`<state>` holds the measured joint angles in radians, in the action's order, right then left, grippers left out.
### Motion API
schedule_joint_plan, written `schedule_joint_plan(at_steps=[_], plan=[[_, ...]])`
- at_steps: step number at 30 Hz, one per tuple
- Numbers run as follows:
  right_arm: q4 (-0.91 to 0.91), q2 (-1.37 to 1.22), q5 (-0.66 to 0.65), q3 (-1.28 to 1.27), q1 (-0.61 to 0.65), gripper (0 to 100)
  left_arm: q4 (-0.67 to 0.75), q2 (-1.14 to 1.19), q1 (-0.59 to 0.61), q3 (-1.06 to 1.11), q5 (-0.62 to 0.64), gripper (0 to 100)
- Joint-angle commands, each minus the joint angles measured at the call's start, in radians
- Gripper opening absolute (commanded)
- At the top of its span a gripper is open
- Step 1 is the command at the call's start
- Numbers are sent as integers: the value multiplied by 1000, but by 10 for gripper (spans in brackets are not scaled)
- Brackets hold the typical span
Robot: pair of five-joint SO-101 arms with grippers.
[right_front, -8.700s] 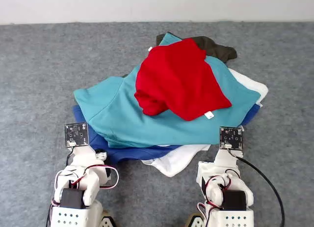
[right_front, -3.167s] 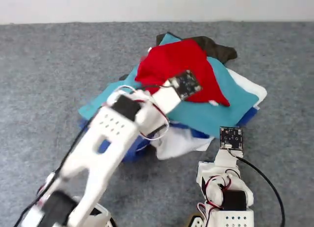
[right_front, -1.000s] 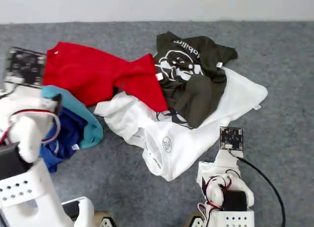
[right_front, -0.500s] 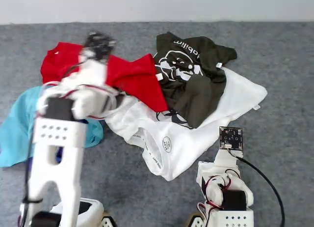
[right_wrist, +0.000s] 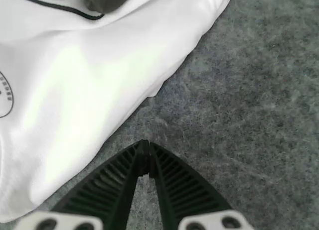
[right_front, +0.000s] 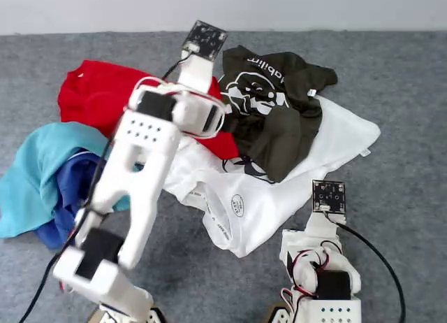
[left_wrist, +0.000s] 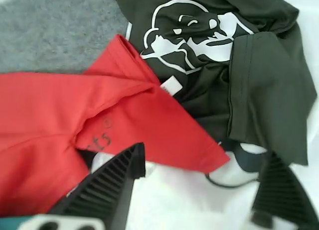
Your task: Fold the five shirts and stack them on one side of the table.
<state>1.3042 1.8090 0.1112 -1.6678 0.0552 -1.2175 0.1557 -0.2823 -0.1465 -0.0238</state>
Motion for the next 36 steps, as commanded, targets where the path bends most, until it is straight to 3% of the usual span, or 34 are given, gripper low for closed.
schedule_joint_plan(at_steps=[1, 12, 17, 20, 21, 26, 36], plan=[[4, 5, 6, -14, -4, 9, 11, 103, -20, -116, 11, 359], [4, 5, 6, -14, -4, 9, 11, 537, -29, -311, 14, 348], [4, 5, 6, -14, -4, 9, 11, 608, -28, -417, -9, 176], [4, 5, 6, -14, -4, 9, 11, 615, -28, -456, -104, 18], [4, 5, 6, -14, -4, 9, 8, 609, -28, -458, -138, 8], [4, 5, 6, -14, -4, 9, -149, 566, 29, -545, -226, 12], [4, 5, 6, -14, -4, 9, -410, 419, 258, -816, -230, 12]])
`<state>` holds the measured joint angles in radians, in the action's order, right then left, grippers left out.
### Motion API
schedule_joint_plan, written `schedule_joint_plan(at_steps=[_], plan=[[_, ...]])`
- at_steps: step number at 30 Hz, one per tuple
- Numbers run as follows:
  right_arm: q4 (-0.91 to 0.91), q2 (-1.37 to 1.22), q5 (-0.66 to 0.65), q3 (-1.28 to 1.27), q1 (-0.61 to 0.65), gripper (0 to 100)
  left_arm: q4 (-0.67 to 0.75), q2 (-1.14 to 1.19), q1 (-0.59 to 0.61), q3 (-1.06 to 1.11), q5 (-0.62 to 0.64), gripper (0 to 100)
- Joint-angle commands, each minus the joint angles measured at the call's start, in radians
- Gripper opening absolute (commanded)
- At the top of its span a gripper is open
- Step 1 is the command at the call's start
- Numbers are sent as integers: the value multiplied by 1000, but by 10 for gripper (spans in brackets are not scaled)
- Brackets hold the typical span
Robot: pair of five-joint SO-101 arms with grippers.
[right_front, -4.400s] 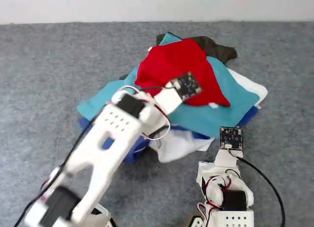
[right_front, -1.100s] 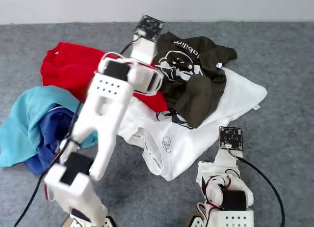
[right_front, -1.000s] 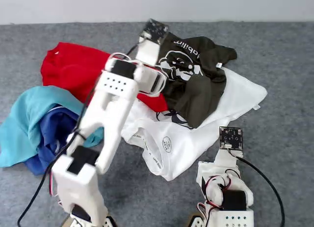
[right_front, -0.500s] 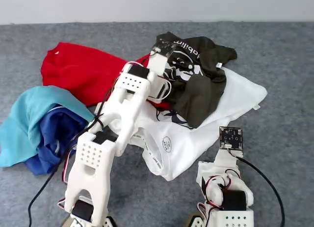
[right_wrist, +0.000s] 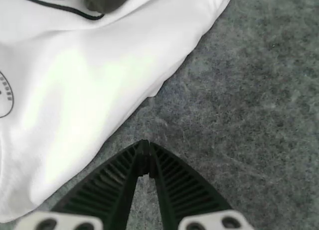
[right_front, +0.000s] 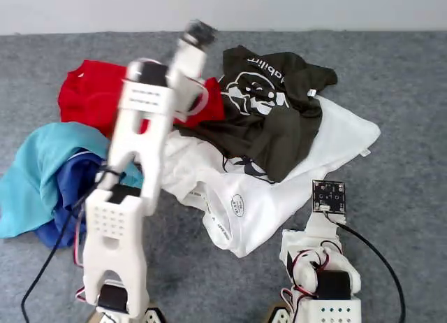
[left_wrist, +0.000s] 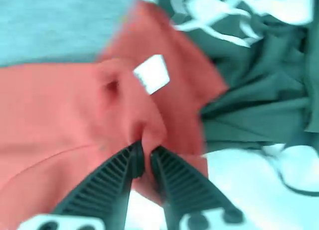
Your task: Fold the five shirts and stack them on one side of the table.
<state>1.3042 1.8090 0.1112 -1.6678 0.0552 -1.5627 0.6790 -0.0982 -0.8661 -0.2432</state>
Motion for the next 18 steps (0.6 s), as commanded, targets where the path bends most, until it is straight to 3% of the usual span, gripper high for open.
schedule_joint_plan(at_steps=[1, 5, 9, 18], plan=[[4, 5, 6, -14, -4, 9, -91, -123, 103, -128, -11, 12], [4, 5, 6, -14, -4, 9, -189, -199, 233, -277, -9, 12], [4, 5, 6, -14, -4, 9, -192, -310, 399, -371, -9, 12], [4, 5, 6, -14, -4, 9, -192, -542, 666, -387, -12, 13]])
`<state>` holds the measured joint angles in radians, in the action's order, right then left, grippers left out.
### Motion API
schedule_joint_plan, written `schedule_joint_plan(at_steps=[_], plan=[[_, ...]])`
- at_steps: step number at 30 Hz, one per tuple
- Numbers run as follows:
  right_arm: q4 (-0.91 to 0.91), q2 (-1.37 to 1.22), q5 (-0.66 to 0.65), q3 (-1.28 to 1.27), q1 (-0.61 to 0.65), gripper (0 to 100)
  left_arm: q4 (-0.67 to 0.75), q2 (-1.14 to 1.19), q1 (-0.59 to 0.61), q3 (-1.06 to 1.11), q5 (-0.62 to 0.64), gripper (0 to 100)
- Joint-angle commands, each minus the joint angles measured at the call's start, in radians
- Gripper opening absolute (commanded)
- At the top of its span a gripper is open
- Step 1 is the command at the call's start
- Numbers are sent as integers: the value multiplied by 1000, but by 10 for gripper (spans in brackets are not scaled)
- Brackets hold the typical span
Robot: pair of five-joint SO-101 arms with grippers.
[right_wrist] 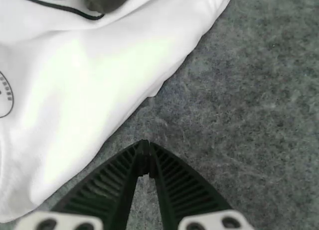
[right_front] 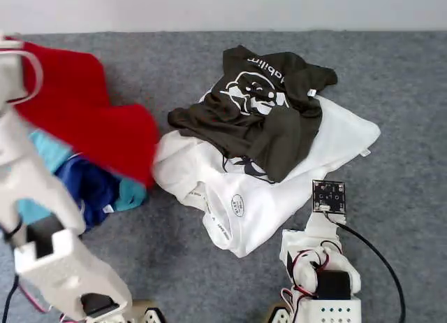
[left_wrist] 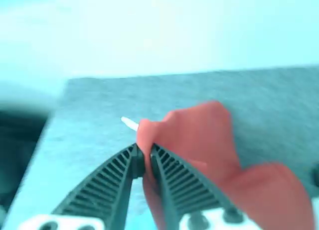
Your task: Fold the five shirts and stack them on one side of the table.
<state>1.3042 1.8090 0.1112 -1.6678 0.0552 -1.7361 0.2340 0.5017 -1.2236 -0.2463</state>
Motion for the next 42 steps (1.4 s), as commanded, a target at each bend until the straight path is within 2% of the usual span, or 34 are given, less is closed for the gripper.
schedule_joint_plan(at_steps=[1, 9, 12, 14, 17, 19, 25, 33, 37, 42], plan=[[4, 5, 6, -14, -4, 9, -18, -118, 89, -30, -9, 13], [4, 5, 6, -14, -4, 9, -18, -195, 227, -25, -9, 13], [4, 5, 6, -14, -4, 9, -18, -187, 250, 42, -9, 18], [4, 5, 6, -14, -4, 9, -18, -210, 267, 111, -9, 72], [4, 5, 6, -14, -4, 9, -18, -290, 279, 226, -9, 254], [4, 5, 6, -14, -4, 9, -18, -353, 275, 303, -9, 322], [4, 5, 6, -14, -4, 9, -18, -534, 132, 552, -49, 319], [4, 5, 6, -14, -4, 9, 0, -624, -250, 1125, -60, 250], [4, 5, 6, -14, -4, 9, 163, -592, -358, 1419, -60, 243], [4, 5, 6, -14, -4, 9, 450, -512, -351, 1652, -61, 244]])
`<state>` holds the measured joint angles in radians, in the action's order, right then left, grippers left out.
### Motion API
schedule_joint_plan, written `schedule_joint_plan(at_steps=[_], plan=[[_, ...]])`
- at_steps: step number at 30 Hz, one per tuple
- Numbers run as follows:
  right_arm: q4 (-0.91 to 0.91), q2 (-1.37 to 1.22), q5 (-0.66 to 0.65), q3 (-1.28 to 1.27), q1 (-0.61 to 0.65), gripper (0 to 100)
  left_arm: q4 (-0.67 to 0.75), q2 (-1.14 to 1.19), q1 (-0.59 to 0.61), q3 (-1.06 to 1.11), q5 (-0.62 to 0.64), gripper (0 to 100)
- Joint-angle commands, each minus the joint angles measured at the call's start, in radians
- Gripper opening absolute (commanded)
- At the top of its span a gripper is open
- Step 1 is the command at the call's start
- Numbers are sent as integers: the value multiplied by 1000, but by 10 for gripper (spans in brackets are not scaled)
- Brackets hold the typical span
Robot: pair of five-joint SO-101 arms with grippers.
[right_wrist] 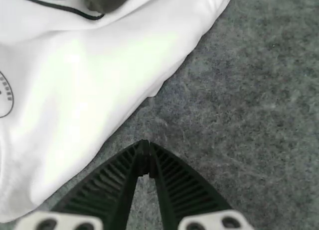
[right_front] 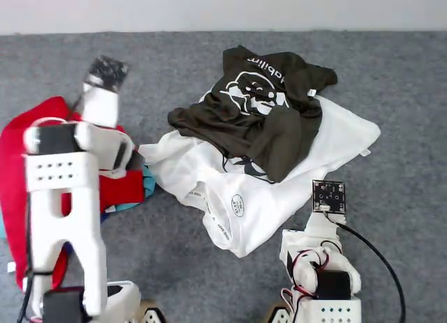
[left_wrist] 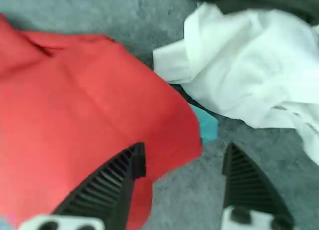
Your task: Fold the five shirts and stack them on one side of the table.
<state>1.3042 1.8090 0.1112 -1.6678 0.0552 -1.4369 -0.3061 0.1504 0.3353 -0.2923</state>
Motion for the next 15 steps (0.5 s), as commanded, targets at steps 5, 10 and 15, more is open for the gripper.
schedule_joint_plan(at_steps=[5, 10, 15], plan=[[4, 5, 6, -14, -4, 9, 287, 189, 138, 134, -75, 245], [4, 5, 6, -14, -4, 9, 391, 373, 385, 64, -81, 244], [4, 5, 6, -14, -4, 9, 393, 465, 582, -107, -83, 244]])
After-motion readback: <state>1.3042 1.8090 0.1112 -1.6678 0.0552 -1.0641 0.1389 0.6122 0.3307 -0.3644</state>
